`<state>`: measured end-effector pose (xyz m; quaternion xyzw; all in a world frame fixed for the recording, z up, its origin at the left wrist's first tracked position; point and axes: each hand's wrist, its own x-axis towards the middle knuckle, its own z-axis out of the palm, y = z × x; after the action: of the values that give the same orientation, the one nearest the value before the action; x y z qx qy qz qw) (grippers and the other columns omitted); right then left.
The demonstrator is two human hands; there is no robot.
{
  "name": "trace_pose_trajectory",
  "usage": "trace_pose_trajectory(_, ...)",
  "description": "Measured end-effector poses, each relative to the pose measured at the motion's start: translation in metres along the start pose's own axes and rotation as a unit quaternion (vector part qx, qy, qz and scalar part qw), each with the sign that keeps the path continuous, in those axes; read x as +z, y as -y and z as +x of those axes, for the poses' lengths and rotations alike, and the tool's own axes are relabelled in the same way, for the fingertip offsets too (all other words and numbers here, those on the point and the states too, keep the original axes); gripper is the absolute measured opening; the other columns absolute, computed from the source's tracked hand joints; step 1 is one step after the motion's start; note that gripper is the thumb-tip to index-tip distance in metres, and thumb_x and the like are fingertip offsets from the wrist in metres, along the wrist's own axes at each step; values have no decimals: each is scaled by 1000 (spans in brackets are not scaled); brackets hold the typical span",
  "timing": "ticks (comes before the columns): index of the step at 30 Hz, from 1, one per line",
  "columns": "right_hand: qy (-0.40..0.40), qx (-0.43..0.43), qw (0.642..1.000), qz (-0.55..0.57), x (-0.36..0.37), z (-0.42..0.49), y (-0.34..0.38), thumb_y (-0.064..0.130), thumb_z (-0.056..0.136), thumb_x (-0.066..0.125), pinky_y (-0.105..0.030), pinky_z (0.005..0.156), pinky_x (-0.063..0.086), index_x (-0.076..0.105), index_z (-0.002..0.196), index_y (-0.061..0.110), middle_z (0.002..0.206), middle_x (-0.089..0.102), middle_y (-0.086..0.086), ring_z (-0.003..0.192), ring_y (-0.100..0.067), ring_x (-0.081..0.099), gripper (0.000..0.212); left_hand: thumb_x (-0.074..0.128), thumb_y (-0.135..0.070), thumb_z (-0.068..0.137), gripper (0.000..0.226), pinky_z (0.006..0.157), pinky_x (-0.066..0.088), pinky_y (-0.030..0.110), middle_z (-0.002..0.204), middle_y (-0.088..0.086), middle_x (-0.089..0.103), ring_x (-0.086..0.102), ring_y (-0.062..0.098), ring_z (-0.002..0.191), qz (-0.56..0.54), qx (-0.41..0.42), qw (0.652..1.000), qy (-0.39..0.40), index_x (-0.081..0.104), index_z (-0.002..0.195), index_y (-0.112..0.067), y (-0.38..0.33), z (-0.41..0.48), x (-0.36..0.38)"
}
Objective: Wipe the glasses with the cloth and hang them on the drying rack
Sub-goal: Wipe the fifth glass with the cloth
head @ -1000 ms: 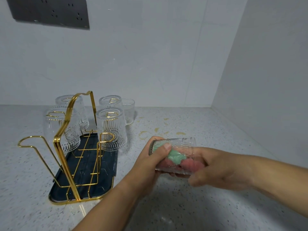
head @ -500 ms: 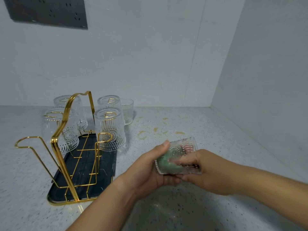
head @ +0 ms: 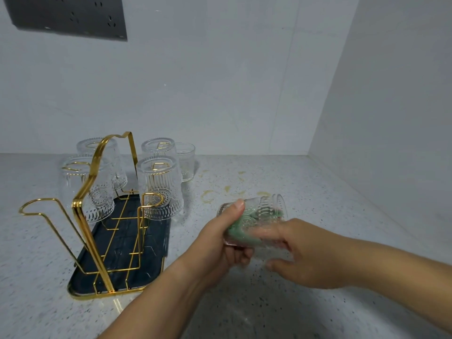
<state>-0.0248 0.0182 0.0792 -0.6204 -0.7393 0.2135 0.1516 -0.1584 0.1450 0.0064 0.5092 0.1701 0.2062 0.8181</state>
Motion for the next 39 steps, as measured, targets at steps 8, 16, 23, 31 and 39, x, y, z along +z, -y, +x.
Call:
trace_pose_trajectory(8, 10, -42, 986, -160, 7, -1, -6, 34, 104, 57, -23, 97, 46, 65, 128, 33, 108, 65, 27, 105, 13, 56, 26, 43, -82, 86, 83, 66, 50, 32, 94, 18, 71, 63, 24, 71, 18, -134, 985, 106, 79, 114, -12, -7, -5, -8)
trace_pose_trajectory(16, -72, 101, 918, 376, -6, 5, 6, 13, 104, 55, -28, 102, 53, 73, 119, 8, 113, 78, -12, 112, -27, 72, 23, 74, -56, 80, 46, 63, 52, 39, 105, 10, 76, 63, 32, 83, 72, 109, 991, -11, 59, 116, -32, 8, 1, -3)
trace_pose_trajectory(23, -50, -13, 998, -39, 8, 16, 10, 35, 97, 67, -39, 111, 44, 69, 116, 28, 116, 71, 15, 115, -3, 62, 21, 85, -52, 72, 64, 86, 55, 50, 108, 28, 74, 67, 40, 93, -88, -26, 995, -41, 79, 109, -1, -10, -1, -6)
trace_pose_trajectory(31, -14, -15, 994, -112, 9, 8, -7, 34, 101, 60, -33, 122, 32, 70, 114, 38, 113, 68, 26, 117, 7, 58, 17, 60, -65, 86, 60, 59, 52, 32, 91, 16, 75, 66, 31, 69, -22, -93, 995, 41, 81, 101, -10, -8, -3, -4)
trace_pose_trajectory(39, -73, 107, 877, 463, 4, 7, -10, 8, 86, 70, -36, 109, 51, 73, 123, 9, 124, 74, -14, 121, -28, 68, 37, 75, -44, 84, 45, 74, 53, 34, 110, 6, 75, 70, 21, 92, 75, 81, 994, 19, 56, 123, -34, 3, -1, -3)
